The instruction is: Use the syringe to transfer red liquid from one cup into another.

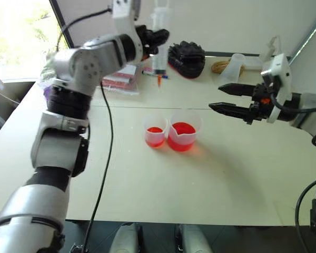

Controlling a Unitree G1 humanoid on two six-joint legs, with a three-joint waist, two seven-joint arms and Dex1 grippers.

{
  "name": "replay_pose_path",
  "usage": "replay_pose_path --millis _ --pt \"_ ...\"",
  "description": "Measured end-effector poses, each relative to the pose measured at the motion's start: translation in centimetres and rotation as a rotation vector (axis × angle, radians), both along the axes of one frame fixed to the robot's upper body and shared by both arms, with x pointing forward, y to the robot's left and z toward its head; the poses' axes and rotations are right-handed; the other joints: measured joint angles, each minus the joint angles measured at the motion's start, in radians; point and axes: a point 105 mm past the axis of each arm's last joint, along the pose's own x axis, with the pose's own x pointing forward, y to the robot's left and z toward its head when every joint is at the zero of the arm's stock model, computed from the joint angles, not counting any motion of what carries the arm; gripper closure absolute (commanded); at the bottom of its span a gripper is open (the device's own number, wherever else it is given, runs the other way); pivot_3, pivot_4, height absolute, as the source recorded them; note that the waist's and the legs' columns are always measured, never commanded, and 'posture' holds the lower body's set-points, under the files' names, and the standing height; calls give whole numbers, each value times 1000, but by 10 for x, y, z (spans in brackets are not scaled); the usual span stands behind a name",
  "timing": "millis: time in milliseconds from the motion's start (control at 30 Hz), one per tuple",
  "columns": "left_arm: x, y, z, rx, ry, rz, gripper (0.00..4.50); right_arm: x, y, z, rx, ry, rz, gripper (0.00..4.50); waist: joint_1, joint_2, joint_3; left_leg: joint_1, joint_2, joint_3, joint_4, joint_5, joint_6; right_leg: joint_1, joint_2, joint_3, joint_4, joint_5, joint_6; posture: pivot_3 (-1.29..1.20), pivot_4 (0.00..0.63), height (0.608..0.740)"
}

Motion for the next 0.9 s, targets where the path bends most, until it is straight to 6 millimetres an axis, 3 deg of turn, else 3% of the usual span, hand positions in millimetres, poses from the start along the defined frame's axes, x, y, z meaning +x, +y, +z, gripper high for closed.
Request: replay_pose_path --millis 133,267,500,900 --pt "-18 -25 1 -88 2 -239 3044 -5 -2 2 16 -15 -35 1014 -8 0 0 0 1 0 0 -1 2 -1 0 1 1 0 0 0 150 740" --pt "-27 -30 -1 -80 -55 -342 3044 -9 -2 2 25 -16 -55 1014 -20 0 0 0 1 0 0 -2 3 -1 1 1 1 0 0 0 150 740" --pt "-31 -29 -35 30 -232 -399 3044 -12 -3 2 39 -8 -76 1014 -20 0 0 0 2 -3 0 -2 4 -1 1 1 1 0 0 0 150 740" --pt "-46 -24 -82 -38 -345 -363 3044 -15 0 7 65 1 -69 1014 -19 1 0 0 3 -4 1 -6 11 -1 0 2 2 0 0 0 150 740"
